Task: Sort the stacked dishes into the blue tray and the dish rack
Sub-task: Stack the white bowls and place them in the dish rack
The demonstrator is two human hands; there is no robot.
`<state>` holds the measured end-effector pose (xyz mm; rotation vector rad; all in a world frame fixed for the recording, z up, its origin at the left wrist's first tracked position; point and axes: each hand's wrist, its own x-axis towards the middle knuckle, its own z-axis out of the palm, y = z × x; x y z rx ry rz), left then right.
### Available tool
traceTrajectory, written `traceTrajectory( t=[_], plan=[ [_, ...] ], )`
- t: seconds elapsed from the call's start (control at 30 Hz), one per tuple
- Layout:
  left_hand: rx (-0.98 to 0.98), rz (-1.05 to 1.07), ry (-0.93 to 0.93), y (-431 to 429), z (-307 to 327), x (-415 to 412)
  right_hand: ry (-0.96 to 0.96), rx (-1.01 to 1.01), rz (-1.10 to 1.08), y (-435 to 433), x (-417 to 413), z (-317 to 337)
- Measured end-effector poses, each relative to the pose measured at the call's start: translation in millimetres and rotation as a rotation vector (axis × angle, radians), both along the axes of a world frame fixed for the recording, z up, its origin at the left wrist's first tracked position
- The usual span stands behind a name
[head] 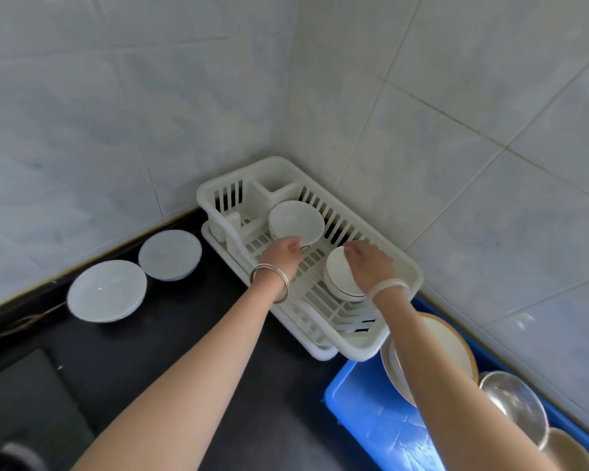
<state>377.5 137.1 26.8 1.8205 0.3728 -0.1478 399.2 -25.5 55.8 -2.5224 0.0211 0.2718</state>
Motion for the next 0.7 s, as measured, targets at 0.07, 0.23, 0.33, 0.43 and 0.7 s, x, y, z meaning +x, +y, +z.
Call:
traceTrajectory(
  t=[0.07,0.23,0.33,0.43,0.7],
  plan=[
    [0.076,0.055,-0.07,24.3,4.7,-21.1,-0.011,0.103,0.046,28.9,-13.1,1.5],
    [0.282,0.287,-0.104,95.4,-10.9,-79.1,-0.076,0.203,0.171,108.9,-40.6,-11.4],
    [0.404,0.474,-0.046,138.7,-32.9,-106.8,-0.015,0.183,0.233,154.0,-53.3,-33.3],
    [0.488,0.584,0.063,173.1,-54.3,-127.0,0.133,0.125,0.278,191.4,-57.6,-56.1],
    [0.367,0.749,0.159,217.3,-85.7,-143.9,0.329,0.023,0.176,249.3,-27.8,-98.9]
  ],
)
